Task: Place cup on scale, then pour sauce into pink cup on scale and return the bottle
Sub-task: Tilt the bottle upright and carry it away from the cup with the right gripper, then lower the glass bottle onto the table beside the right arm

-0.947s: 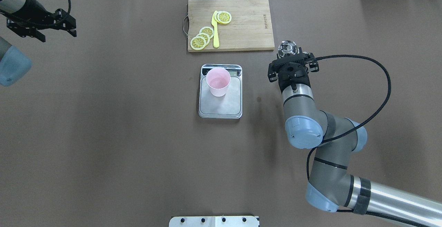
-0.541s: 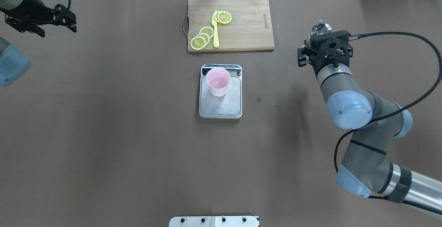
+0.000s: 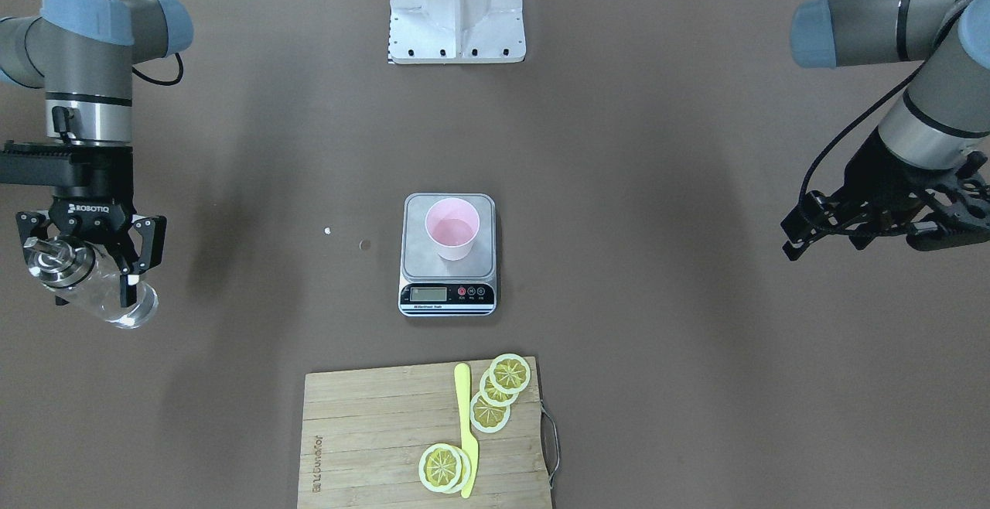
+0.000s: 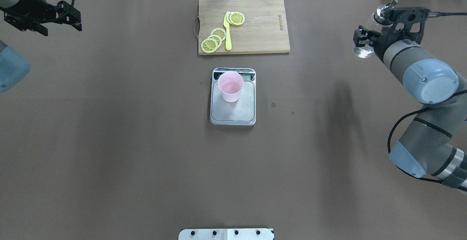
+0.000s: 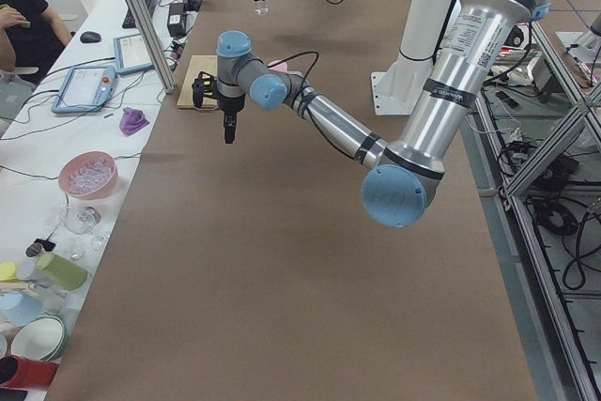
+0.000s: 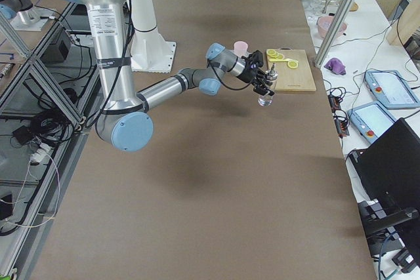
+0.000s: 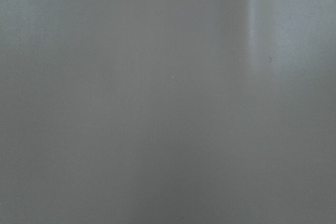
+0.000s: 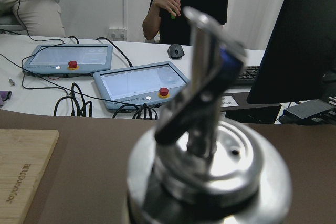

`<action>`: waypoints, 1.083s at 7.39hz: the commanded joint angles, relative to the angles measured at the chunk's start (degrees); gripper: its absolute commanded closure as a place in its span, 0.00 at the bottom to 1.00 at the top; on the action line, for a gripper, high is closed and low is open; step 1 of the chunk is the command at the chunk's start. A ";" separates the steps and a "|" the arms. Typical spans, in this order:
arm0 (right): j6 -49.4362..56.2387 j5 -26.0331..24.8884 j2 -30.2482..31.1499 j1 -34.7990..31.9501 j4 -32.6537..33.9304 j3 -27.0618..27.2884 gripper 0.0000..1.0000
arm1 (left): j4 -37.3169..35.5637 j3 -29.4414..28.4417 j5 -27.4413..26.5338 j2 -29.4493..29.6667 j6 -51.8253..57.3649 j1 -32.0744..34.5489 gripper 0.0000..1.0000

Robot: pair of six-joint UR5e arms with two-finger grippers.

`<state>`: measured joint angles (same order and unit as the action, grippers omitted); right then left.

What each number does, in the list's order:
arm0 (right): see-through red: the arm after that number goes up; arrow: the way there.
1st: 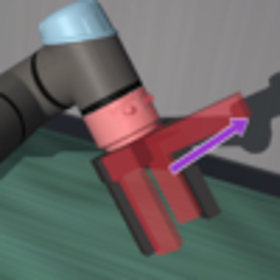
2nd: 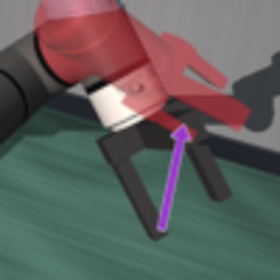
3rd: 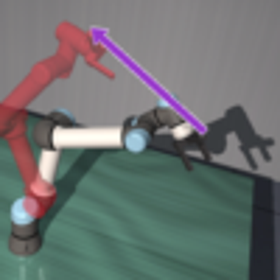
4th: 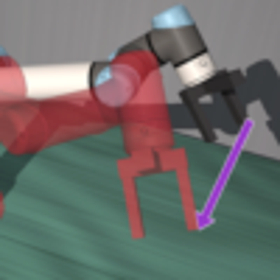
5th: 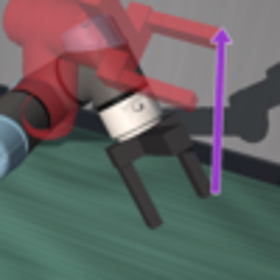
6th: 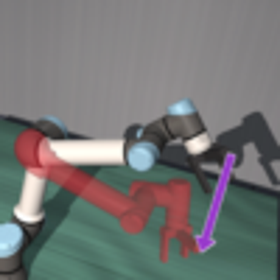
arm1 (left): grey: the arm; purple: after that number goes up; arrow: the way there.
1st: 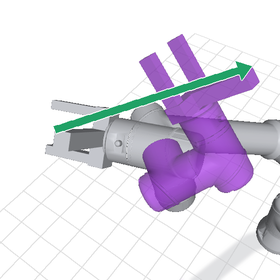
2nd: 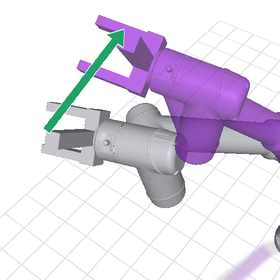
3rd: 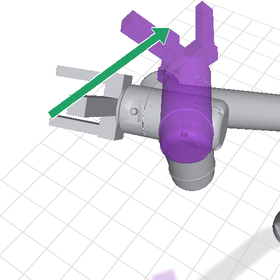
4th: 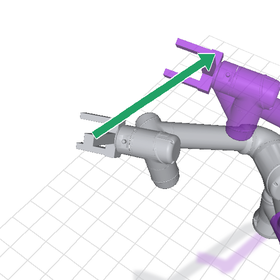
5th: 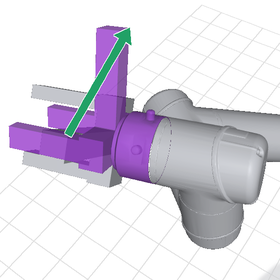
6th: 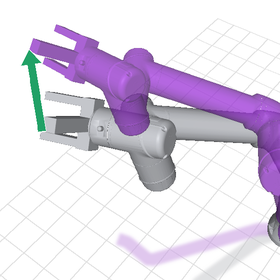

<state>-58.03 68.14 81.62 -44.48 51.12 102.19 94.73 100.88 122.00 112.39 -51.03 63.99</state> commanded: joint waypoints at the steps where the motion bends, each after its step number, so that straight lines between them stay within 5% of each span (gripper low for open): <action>1: -3.40 3.40 0.38 -1.84 -0.76 -3.55 1.00 | 0.02 0.19 -0.62 0.02 0.58 0.34 0.01; 8: -8.86 4.28 1.17 -1.84 -0.50 -9.46 1.00 | 0.02 0.63 -0.71 -0.33 0.58 0.34 0.01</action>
<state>-66.23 72.01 82.48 -46.39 50.47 93.30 94.72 101.49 121.29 112.12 -50.45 64.33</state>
